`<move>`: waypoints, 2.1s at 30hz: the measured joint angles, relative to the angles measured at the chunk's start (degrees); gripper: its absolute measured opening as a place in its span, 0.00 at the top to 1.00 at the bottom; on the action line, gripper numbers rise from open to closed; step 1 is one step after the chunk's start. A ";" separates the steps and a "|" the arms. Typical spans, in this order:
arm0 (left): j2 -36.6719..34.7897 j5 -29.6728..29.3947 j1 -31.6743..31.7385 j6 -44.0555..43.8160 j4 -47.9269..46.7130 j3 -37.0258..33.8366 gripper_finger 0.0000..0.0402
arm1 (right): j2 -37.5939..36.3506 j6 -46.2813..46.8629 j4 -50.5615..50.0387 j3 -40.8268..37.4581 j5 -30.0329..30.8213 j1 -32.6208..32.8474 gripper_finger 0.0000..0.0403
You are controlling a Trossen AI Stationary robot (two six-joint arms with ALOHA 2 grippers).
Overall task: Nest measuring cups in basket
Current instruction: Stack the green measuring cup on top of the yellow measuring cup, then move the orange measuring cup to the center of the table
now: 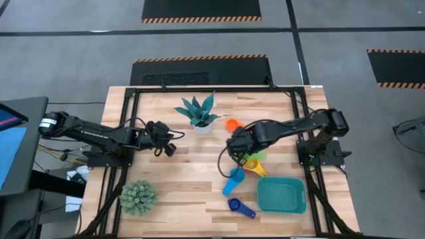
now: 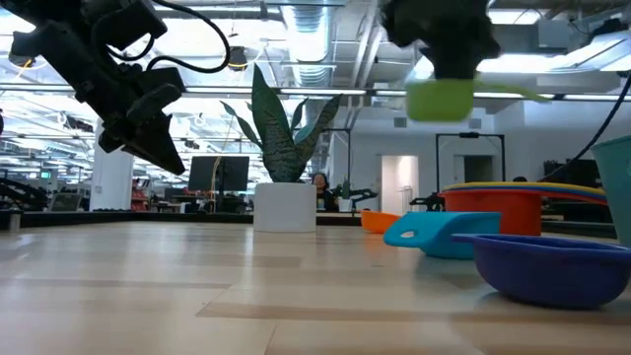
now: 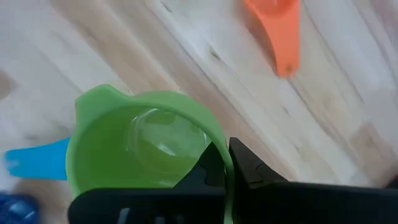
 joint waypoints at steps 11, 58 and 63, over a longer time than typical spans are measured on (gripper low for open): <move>0.00 -0.25 0.00 0.01 0.03 0.00 1.00 | -0.81 12.10 3.21 -6.43 -1.74 2.53 0.98; 0.00 -3.04 0.00 2.40 0.49 0.00 1.00 | -5.44 27.67 12.77 -20.82 -2.85 6.57 0.79; -0.02 -3.04 0.00 2.38 0.49 0.00 1.00 | -5.44 27.23 12.80 -20.82 -2.83 6.57 0.67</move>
